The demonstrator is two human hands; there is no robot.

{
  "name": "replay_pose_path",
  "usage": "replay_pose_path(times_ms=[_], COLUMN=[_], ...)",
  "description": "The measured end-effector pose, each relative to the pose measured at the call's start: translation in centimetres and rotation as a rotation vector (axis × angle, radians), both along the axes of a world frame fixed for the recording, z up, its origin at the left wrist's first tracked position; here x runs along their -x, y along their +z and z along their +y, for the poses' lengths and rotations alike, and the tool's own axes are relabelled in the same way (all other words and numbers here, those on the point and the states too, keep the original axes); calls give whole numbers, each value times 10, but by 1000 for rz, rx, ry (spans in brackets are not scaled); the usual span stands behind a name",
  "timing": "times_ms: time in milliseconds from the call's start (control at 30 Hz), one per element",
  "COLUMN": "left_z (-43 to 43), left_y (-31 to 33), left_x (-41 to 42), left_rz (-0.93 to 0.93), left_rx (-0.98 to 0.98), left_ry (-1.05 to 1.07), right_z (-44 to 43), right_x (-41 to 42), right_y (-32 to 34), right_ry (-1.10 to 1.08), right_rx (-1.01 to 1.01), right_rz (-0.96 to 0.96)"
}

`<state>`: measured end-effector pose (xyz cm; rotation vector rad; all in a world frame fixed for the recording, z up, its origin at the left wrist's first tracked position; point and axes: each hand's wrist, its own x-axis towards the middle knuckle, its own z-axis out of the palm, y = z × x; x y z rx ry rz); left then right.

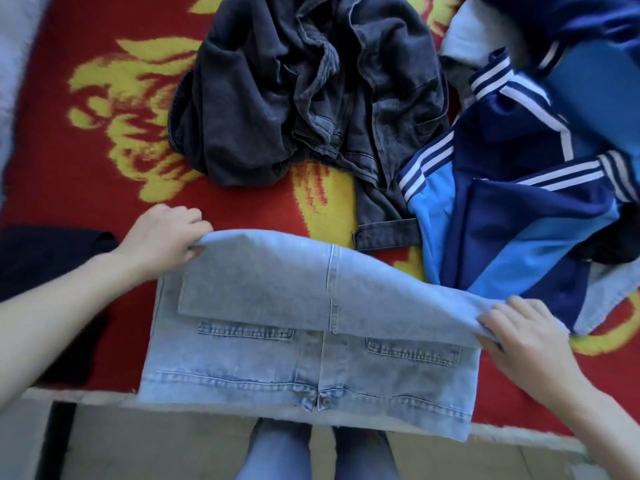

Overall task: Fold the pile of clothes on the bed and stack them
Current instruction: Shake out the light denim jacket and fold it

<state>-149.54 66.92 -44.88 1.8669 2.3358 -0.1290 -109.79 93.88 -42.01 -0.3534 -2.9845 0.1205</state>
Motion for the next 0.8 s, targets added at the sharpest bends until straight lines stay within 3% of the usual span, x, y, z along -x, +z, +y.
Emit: replay_pose_path(times_ms=[200,367,467,567,667,733,800], left_z=[-116,-154,-152,-129,-99,-84,-74], left_y=[-1,-35,-39,-33,-31,-37,-42], left_x=[-81,-134,-149,-162,-183,-202,-220], left_rz=[5,-15,-7,38,42,-15,-140], left_rx=[-100,112,207,66,18,132,351], left_ry=[10,219,373,456,521,543,603], right_z=[-72,-110,-117,-108,-89,-85,-85], right_x=[-84,-143,-136,-102,-81,-76,-75], right_y=[-16,-59,-70,-60,-67,-73,-78], right_ry=[-11,-6,-179,-476,-1040,-1351,-1458], right_rx=[49,79,158,251,499,769,967], right_rz=[4,-251,-232,-107,-189,-255,-235])
